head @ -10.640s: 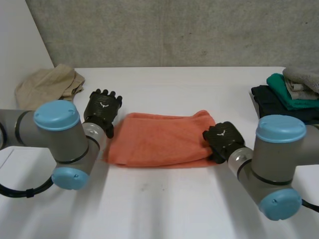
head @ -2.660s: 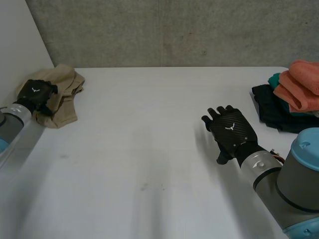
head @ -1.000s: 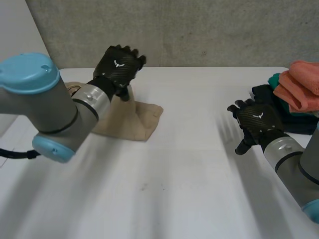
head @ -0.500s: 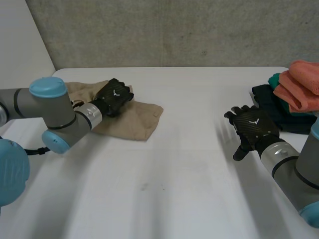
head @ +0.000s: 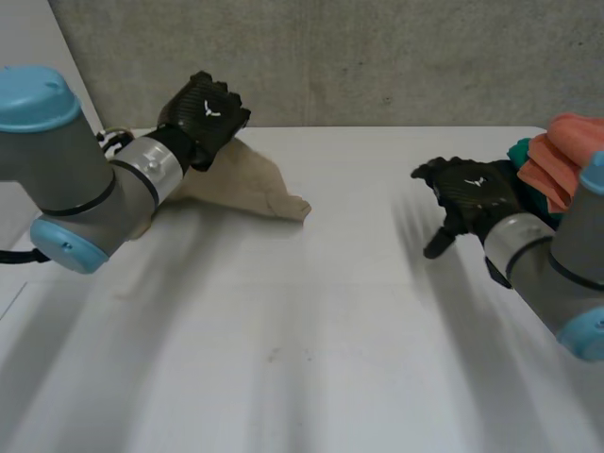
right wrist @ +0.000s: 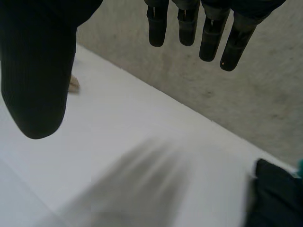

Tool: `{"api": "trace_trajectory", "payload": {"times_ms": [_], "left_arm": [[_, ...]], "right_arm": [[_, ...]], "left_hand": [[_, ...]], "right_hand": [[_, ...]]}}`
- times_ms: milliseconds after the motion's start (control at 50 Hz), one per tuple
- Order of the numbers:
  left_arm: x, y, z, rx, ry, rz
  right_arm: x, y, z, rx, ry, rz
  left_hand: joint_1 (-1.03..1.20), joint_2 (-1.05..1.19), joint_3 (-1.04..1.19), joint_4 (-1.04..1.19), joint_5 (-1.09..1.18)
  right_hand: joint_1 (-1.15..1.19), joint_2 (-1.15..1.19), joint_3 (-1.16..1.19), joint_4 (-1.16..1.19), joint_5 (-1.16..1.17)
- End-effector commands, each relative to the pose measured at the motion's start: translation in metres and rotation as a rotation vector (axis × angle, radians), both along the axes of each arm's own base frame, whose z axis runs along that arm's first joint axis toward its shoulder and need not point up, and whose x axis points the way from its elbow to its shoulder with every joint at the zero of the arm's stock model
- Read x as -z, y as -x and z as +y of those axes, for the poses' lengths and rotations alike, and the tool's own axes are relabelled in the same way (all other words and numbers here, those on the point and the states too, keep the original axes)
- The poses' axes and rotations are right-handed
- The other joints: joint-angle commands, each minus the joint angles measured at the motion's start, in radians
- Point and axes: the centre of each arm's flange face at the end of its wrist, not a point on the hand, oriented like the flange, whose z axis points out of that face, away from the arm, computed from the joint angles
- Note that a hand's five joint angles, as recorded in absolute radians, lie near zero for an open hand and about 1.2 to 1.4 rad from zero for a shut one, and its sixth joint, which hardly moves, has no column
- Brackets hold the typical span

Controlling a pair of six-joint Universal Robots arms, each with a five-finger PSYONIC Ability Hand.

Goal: Fold the laundry.

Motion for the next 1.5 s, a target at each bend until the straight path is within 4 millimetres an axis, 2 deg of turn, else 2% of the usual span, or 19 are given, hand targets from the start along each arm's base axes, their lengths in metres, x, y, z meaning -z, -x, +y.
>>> {"api": "trace_trajectory", "payload": {"times_ms": [20,120,200,360,420,440,460,500,560,580,640,660,720,800,920,1080,1260,1400,1500], "left_arm": [[-0.027,0.01,0.037,0.011,0.01,0.044],[-0.045,0.012,0.054,-0.003,0.034,0.071],[-0.047,0.014,0.064,0.013,0.026,0.071],[-0.051,0.021,0.091,0.058,0.007,0.079],[-0.057,0.018,0.095,0.06,0.011,0.097],[-0.061,0.017,0.097,0.06,0.016,0.111],[-0.063,0.016,0.098,0.057,0.018,0.116],[-0.067,0.013,0.097,0.048,0.022,0.128],[-0.073,0.009,0.097,0.025,0.03,0.146],[-0.073,0.009,0.096,0.018,0.032,0.147],[-0.081,0.006,0.094,-0.01,0.057,0.162],[-0.091,0.003,0.095,-0.024,0.084,0.184],[-0.111,-0.003,0.096,-0.048,0.149,0.225],[-0.145,-0.011,0.102,-0.075,0.276,0.314],[-0.201,-0.033,0.128,-0.116,0.462,0.464],[-0.234,-0.048,0.159,-0.078,0.524,0.563],[-0.245,-0.061,0.186,-0.03,0.505,0.635],[-0.246,-0.067,0.196,-0.025,0.5,0.637],[-0.238,-0.063,0.186,-0.037,0.465,0.615]], "right_arm": [[0.016,-0.04,-0.008,-0.084,-0.21,-0.206],[0.032,-0.088,-0.005,-0.18,-0.266,-0.298],[0.046,-0.112,-0.008,-0.199,-0.301,-0.367],[0.058,-0.137,-0.026,-0.142,-0.225,-0.434],[0.061,-0.14,-0.031,-0.143,-0.204,-0.445],[0.062,-0.14,-0.031,-0.148,-0.204,-0.443],[0.06,-0.139,-0.032,-0.148,-0.2,-0.443],[0.057,-0.138,-0.03,-0.148,-0.197,-0.439],[0.03,-0.128,-0.026,-0.152,-0.155,-0.425],[0.008,-0.122,-0.024,-0.161,-0.096,-0.403],[-0.033,-0.109,-0.018,-0.178,0.032,-0.345],[-0.062,-0.099,-0.015,-0.187,0.138,-0.291],[-0.117,-0.079,-0.003,-0.198,0.346,-0.172],[-0.174,-0.069,0.025,-0.214,0.533,-0.127],[-0.232,-0.051,0.049,-0.19,0.679,-0.165],[-0.272,-0.042,0.079,-0.198,0.742,-0.179],[-0.301,-0.023,0.111,-0.169,0.783,-0.184],[-0.304,-0.017,0.122,-0.17,0.77,-0.179],[-0.292,-0.024,0.108,-0.168,0.729,-0.16]], "left_hand": [[0.245,0.203,0.208,0.197,0.252],[0.245,0.203,0.208,0.197,0.252],[0.245,0.203,0.208,0.197,0.252],[0.245,0.203,0.208,0.197,0.252],[0.245,0.203,0.208,0.197,0.252],[0.245,0.203,0.208,0.197,0.252],[0.245,0.203,0.208,0.197,0.252],[0.245,0.203,0.208,0.197,0.252],[0.245,0.203,0.208,0.197,0.252],[0.245,0.203,0.208,0.197,0.252],[0.245,0.203,0.208,0.197,0.252],[0.245,0.203,0.208,0.197,0.252],[0.245,0.203,0.208,0.197,0.252],[0.245,0.203,0.208,0.197,0.252],[0.245,0.203,0.208,0.197,0.252],[0.245,0.203,0.208,0.197,0.252],[0.245,0.203,0.208,0.197,0.252],[0.245,0.203,0.208,0.197,0.252],[0.245,0.203,0.208,0.197,0.252]], "right_hand": [[-0.03,-0.047,-0.043,-0.062,-0.068],[-0.03,-0.047,-0.043,-0.062,-0.068],[-0.03,-0.047,-0.043,-0.062,-0.068],[-0.03,-0.046,-0.043,-0.062,-0.067],[0.366,0.349,0.353,0.334,0.328],[0.978,0.962,0.965,0.946,0.941],[1.19,1.173,1.177,1.157,1.152],[1.192,1.175,1.179,1.16,1.154],[1.192,1.175,1.179,1.16,1.154],[1.192,1.175,1.179,1.16,1.154],[1.192,1.175,1.179,1.16,1.154],[1.192,1.175,1.179,1.16,1.154],[1.192,1.175,1.179,1.16,1.154],[1.192,1.175,1.179,1.16,1.154],[1.192,1.175,1.179,1.16,1.154],[1.192,1.175,1.179,1.16,1.154],[1.192,1.175,1.179,1.16,1.154],[1.192,1.175,1.179,1.16,1.154],[1.192,1.175,1.179,1.16,1.154]]}}
